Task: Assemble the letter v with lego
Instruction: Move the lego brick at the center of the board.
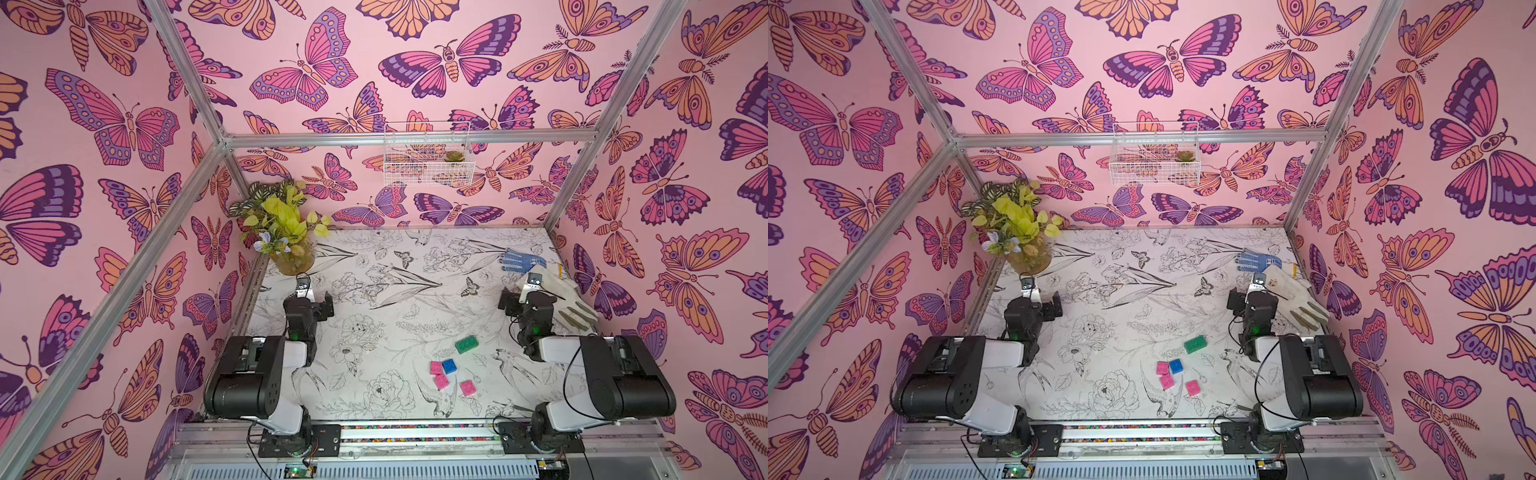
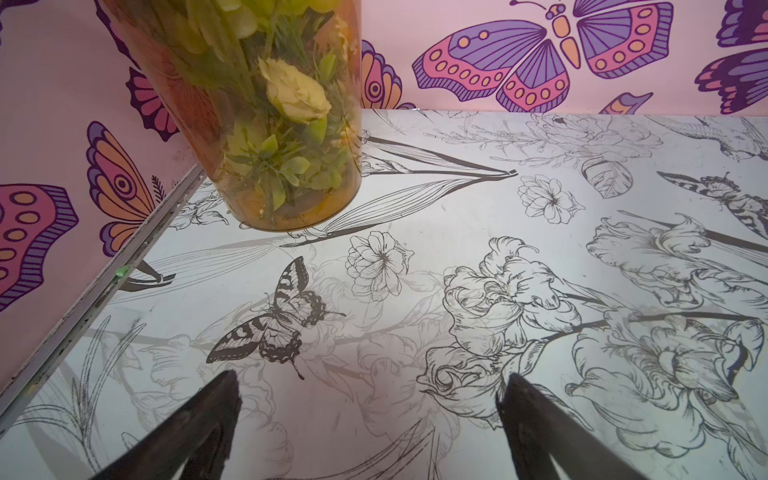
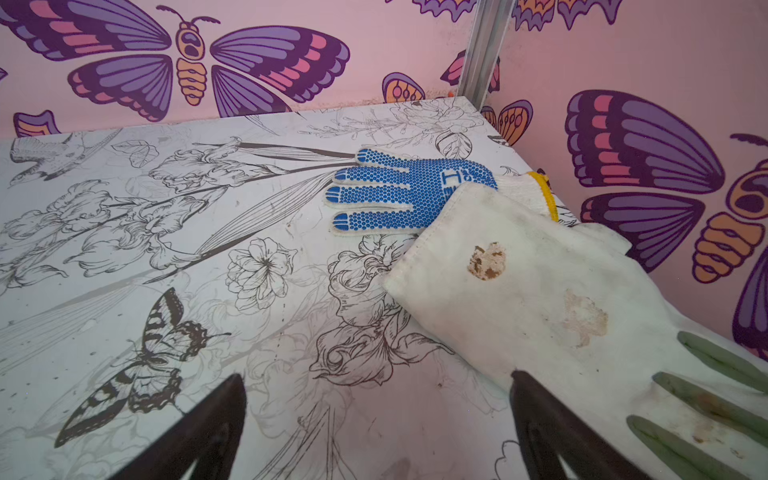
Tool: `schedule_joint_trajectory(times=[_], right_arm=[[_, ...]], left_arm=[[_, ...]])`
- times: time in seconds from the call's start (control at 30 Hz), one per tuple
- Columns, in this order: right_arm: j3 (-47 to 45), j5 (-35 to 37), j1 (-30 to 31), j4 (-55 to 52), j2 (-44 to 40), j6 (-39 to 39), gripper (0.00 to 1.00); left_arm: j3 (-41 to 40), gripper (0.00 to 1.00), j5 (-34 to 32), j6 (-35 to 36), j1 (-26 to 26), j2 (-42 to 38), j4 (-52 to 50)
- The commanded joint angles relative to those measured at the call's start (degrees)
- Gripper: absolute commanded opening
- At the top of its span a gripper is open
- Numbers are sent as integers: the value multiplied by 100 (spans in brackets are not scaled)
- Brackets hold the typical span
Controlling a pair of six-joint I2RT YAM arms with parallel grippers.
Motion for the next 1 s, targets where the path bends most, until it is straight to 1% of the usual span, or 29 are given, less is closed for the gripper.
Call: schedule_joint_trajectory(times=[0.0,0.97], right_arm=[[63,-36,42,22,14,-9,99],[72,-31,35,10,22,3,99]], left_arm=[[62,99,93,47,48,19,-33],[87,99,155,15,70,15,-75]])
